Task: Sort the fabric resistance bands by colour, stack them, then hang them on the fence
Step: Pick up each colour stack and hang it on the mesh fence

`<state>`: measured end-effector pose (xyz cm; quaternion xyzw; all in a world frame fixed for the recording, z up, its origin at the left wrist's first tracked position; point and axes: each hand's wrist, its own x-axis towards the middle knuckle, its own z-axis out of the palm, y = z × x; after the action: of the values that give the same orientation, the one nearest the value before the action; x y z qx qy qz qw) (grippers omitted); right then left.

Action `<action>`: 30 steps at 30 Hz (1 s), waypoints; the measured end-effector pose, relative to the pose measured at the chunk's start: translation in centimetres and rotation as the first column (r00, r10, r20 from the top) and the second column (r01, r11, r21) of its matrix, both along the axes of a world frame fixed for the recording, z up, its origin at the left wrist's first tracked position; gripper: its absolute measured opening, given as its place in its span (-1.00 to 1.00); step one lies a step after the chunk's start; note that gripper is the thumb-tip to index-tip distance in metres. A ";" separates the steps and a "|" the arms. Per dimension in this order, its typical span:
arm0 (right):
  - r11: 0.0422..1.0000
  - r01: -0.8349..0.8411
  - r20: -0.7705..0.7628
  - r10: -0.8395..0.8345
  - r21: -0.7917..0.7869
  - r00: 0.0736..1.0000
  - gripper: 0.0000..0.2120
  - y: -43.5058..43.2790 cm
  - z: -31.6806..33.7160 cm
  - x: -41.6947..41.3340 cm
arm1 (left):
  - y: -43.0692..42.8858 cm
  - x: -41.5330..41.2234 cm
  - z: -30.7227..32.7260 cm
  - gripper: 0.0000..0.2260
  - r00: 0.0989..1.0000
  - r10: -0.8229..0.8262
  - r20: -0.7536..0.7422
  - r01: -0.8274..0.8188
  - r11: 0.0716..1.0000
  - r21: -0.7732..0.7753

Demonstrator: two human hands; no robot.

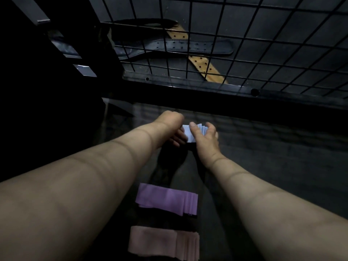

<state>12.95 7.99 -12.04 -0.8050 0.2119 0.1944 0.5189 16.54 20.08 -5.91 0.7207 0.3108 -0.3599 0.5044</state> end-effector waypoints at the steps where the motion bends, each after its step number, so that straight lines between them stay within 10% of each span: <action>1: 0.999 -0.021 0.017 0.022 -0.034 1.000 -0.22 -0.1 -0.1 -0.1 | 0.3 -0.2 -0.2 -0.76 1.000 -0.029 -0.008 0.029 1.000 0.001; 9: 0.994 -0.031 0.086 0.041 -0.107 0.995 -0.36 -0.5 -0.8 0.1 | 5.4 0.5 -2.2 -0.70 0.912 -0.316 0.262 0.171 0.873 0.456; 13: 0.997 -0.019 0.103 0.026 -0.074 0.994 -0.37 -0.5 -0.9 -0.3 | 7.2 -0.1 -3.4 -0.66 0.862 -0.476 0.175 0.395 0.846 0.358; 30: 1.000 0.006 0.072 -0.006 -0.001 0.997 -0.31 -0.8 -1.1 0.3 | 5.5 -0.8 -4.0 -0.88 0.943 -0.217 0.252 0.159 0.960 0.230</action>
<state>13.22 7.14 -13.18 -0.8110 0.1958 0.1637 0.5264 15.78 25.61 -9.94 0.8386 0.2029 -0.2687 0.4283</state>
